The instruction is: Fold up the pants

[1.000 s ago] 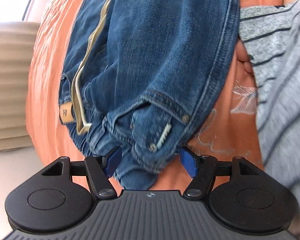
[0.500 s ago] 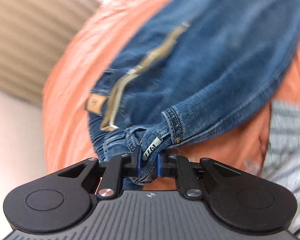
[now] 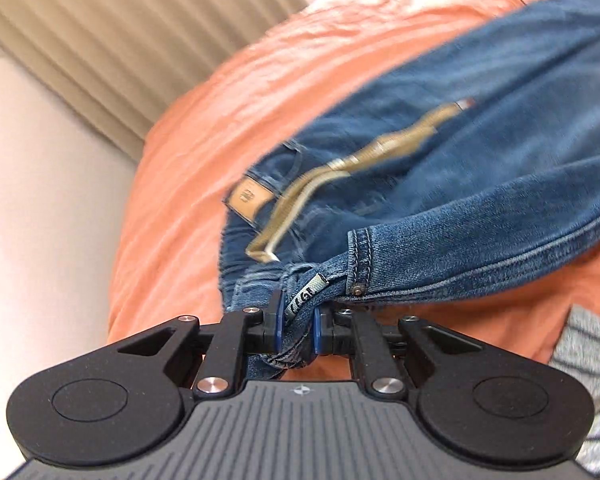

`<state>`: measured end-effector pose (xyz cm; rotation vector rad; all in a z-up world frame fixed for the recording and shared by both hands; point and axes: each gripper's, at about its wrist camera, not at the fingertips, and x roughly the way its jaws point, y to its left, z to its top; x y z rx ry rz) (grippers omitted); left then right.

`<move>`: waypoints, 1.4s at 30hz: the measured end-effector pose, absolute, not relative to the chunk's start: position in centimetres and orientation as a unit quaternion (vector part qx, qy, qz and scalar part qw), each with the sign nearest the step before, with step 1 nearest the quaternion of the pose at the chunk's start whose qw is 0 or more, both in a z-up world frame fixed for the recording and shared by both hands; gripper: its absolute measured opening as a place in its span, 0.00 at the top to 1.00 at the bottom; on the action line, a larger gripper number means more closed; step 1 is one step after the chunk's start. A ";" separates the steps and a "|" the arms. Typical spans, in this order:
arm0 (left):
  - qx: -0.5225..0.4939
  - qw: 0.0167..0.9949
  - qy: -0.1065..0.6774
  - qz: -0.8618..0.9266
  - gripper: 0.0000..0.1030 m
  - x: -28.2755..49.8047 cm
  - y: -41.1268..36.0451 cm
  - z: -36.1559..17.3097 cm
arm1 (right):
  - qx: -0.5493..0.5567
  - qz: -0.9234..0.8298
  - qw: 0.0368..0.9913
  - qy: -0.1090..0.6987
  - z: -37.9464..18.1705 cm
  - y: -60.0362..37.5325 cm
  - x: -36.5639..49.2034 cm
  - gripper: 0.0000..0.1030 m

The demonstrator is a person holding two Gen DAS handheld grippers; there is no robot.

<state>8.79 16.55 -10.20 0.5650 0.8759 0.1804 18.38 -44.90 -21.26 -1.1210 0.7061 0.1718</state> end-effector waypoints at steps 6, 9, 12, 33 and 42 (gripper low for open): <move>0.222 0.893 0.373 0.119 0.87 8.8 17.7 -6.1 | -0.448 0.009 0.859 0.247 -12.4 -44.3 19.5 1.00; 0.198 0.907 0.348 0.131 0.87 9.9 18.6 -3.3 | -0.408 -0.013 0.882 0.234 -8.2 -43.7 21.9 1.00; 0.184 0.912 0.340 0.134 0.87 12.4 19.8 -1.5 | -0.395 -0.023 0.884 0.250 -7.0 -42.8 26.1 1.00; 0.151 0.844 0.499 0.125 0.86 37.7 26.2 -13.3 | -0.469 0.002 0.791 0.392 -22.7 -35.6 55.0 1.00; 0.118 0.835 0.526 0.112 0.84 40.5 28.0 -17.1 | -0.487 0.008 0.762 0.426 -28.1 -34.4 57.7 1.00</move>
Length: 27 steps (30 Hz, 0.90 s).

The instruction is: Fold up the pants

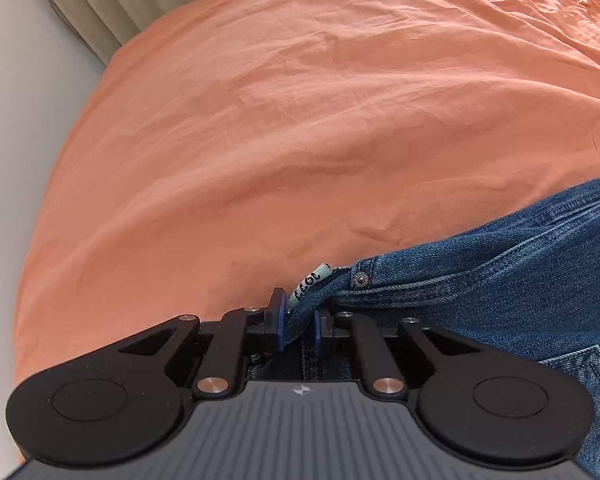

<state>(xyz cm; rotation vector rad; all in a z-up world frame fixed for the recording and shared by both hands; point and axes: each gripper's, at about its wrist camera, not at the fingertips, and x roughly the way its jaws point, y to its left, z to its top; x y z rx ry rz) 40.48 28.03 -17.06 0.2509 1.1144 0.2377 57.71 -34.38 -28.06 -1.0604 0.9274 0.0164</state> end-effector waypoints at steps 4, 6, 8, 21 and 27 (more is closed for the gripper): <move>0.114 0.841 0.521 0.091 0.79 39.7 28.4 -15.3 | -0.487 0.000 0.762 0.426 -27.6 -34.3 57.3 1.00; 0.085 0.845 0.522 0.079 0.77 39.4 29.0 -13.8 | -0.483 -0.005 0.764 0.427 -27.0 -34.4 57.1 1.00; 0.062 0.849 0.520 0.067 0.75 39.0 29.3 -12.3 | -0.481 -0.012 0.765 0.428 -26.6 -34.3 56.9 1.00; 0.030 0.834 0.550 0.037 0.71 37.9 29.0 -7.8 | -0.468 -0.037 0.768 0.436 -24.6 -34.2 55.3 1.00; 0.105 0.796 0.596 0.006 0.67 38.3 27.0 -8.1 | -0.463 -0.043 0.768 0.440 -24.4 -34.4 55.3 1.00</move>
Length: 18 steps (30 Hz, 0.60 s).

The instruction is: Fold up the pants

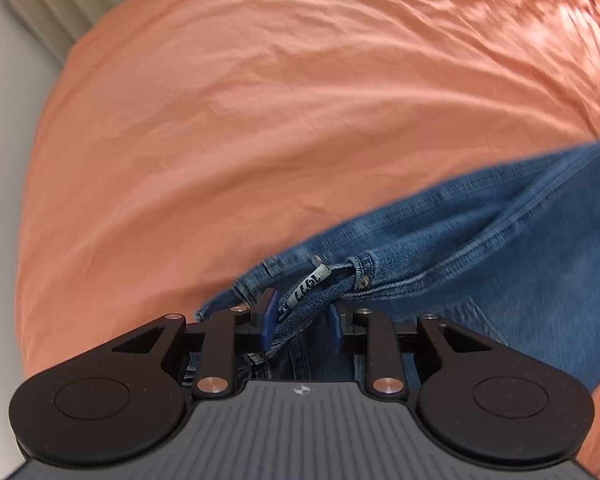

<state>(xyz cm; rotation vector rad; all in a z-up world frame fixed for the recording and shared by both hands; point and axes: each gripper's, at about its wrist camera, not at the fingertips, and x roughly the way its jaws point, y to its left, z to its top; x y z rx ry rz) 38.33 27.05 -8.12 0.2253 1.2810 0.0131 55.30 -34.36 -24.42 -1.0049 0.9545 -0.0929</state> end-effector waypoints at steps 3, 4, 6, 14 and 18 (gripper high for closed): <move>0.183 0.776 0.603 -0.019 0.49 38.4 25.5 -8.2 | -0.467 -0.042 0.766 0.440 -24.6 -34.3 55.3 1.00; 0.200 0.778 0.596 -0.014 0.23 38.5 25.1 -8.0 | -0.467 -0.042 0.766 0.440 -24.6 -34.3 55.3 1.00; 0.220 0.797 0.562 0.003 0.13 38.5 24.7 -6.9 | -0.465 -0.042 0.767 0.441 -24.7 -34.3 55.3 1.00; 0.131 0.834 0.531 0.071 0.10 36.0 28.6 -6.6 | -0.445 -0.063 0.780 0.435 -24.6 -35.1 56.1 1.00; 0.056 0.848 0.515 0.117 0.24 33.1 31.3 -8.6 | -0.442 -0.067 0.776 0.445 -25.5 -35.1 57.0 1.00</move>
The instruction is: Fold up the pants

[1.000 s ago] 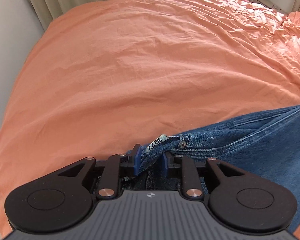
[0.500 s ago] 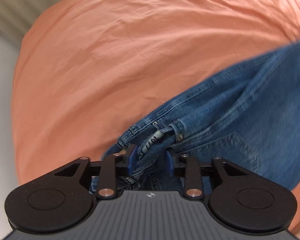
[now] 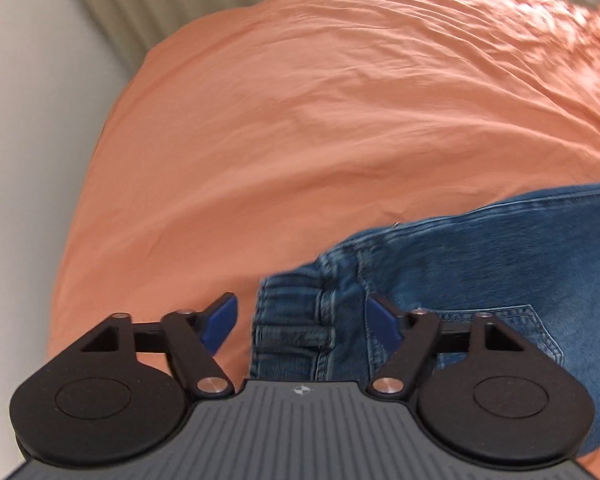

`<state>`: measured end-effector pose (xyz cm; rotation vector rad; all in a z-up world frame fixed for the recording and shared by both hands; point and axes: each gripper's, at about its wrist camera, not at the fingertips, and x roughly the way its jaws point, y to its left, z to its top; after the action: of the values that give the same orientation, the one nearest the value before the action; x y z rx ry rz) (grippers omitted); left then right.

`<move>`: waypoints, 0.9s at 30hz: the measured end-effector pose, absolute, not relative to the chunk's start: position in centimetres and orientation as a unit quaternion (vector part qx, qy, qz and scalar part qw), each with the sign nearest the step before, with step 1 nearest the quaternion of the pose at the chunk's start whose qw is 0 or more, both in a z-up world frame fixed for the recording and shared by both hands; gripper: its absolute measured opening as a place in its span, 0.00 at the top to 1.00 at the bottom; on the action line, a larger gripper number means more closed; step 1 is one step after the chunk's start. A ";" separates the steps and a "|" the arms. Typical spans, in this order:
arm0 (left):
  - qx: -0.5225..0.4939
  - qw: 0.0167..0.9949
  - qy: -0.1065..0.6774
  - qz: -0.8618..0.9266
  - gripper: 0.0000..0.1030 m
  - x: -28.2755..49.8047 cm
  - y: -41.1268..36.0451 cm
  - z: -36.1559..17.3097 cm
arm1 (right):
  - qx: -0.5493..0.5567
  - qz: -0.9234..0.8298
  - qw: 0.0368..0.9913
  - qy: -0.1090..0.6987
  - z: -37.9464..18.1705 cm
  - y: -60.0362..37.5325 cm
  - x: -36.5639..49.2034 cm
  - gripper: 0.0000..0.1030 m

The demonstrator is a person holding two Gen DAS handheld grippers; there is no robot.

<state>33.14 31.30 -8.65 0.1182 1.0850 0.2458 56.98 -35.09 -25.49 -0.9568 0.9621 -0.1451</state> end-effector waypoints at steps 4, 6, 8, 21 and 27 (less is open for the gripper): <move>0.006 0.855 0.499 0.142 0.25 30.5 32.6 -10.5 | -0.417 -0.068 0.784 0.454 -25.0 -35.4 57.2 0.98; -0.005 0.857 0.489 0.161 0.25 29.5 32.9 -10.8 | -0.371 -0.069 0.806 0.455 -23.1 -36.7 57.0 0.80; -0.030 0.863 0.474 0.174 0.25 28.1 33.3 -10.7 | -0.318 -0.083 0.830 0.451 -20.6 -38.7 56.2 0.67; -0.276 0.844 0.410 0.207 0.18 18.0 36.3 -12.6 | 0.121 -0.119 0.868 0.467 -16.8 -52.9 44.1 0.68; -0.398 0.808 0.374 0.222 0.18 15.7 37.0 -15.5 | 0.275 -0.121 0.853 0.427 -20.5 -55.5 42.1 0.72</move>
<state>15.69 36.96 -15.47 -0.8502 0.7998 0.4753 42.07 -55.50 -20.48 0.5787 0.8990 -0.2543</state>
